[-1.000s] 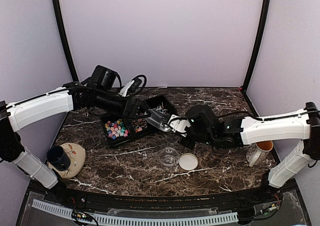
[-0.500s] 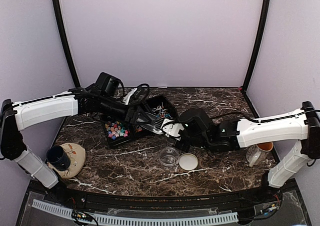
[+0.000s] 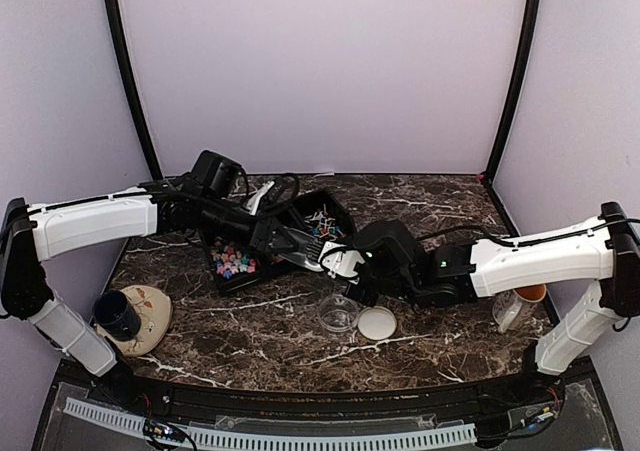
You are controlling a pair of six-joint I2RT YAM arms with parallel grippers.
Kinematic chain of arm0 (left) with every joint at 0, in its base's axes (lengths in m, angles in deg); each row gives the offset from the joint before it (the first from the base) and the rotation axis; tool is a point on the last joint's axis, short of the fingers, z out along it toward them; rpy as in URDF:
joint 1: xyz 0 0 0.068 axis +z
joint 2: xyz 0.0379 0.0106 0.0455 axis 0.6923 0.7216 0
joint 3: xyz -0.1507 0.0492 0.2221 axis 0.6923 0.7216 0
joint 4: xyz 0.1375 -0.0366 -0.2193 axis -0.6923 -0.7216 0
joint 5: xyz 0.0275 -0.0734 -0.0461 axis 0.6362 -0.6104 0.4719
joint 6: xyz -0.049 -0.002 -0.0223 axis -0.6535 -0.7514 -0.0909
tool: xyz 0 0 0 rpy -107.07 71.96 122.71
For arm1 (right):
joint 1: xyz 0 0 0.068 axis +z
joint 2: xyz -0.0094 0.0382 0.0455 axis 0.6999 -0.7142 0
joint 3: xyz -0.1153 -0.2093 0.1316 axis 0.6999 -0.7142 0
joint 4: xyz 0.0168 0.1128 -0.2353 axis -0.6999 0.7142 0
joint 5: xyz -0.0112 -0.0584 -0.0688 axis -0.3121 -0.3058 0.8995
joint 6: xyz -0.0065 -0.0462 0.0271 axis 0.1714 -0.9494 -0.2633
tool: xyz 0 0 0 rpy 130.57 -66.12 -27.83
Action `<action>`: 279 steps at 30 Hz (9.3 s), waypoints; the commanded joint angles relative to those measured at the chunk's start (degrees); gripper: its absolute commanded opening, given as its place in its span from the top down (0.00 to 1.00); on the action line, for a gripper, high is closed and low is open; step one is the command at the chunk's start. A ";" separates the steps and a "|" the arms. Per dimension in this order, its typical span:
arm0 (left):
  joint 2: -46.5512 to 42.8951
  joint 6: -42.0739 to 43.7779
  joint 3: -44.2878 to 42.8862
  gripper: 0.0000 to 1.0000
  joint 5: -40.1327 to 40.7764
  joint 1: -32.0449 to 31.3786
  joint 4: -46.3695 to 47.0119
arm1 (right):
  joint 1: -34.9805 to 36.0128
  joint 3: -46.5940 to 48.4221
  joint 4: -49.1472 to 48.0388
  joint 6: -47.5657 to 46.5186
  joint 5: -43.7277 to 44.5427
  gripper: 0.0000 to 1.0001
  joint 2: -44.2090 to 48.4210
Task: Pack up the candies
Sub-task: Pass from the right arm to the left, then pass from the left arm to the right, then pick up the plate from the center of the board, then scoop the fake candies from the plate.
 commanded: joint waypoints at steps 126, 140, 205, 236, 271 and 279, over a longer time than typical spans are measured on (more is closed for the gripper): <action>19.47 45.06 -16.78 0.20 19.88 24.92 -16.21 | -6.42 -21.80 -29.36 13.75 -1.81 1.00 18.87; 23.05 44.17 -17.09 0.42 25.38 24.85 -19.82 | -6.42 -22.57 -30.46 13.59 -2.61 1.00 19.18; 26.90 17.89 -14.09 1.00 9.46 17.58 -18.81 | -6.42 -19.74 -26.86 12.63 -2.28 1.00 18.12; 9.63 4.77 -1.51 1.00 18.68 11.98 -6.17 | -4.18 37.29 45.91 11.61 -6.16 1.00 -8.05; 8.16 8.23 -3.67 1.00 42.32 7.43 -10.47 | -0.74 60.15 60.27 9.65 -11.95 1.00 -36.94; 7.07 9.77 -3.72 1.00 44.15 5.12 -9.69 | -0.71 66.17 61.38 8.32 -13.40 1.00 -42.40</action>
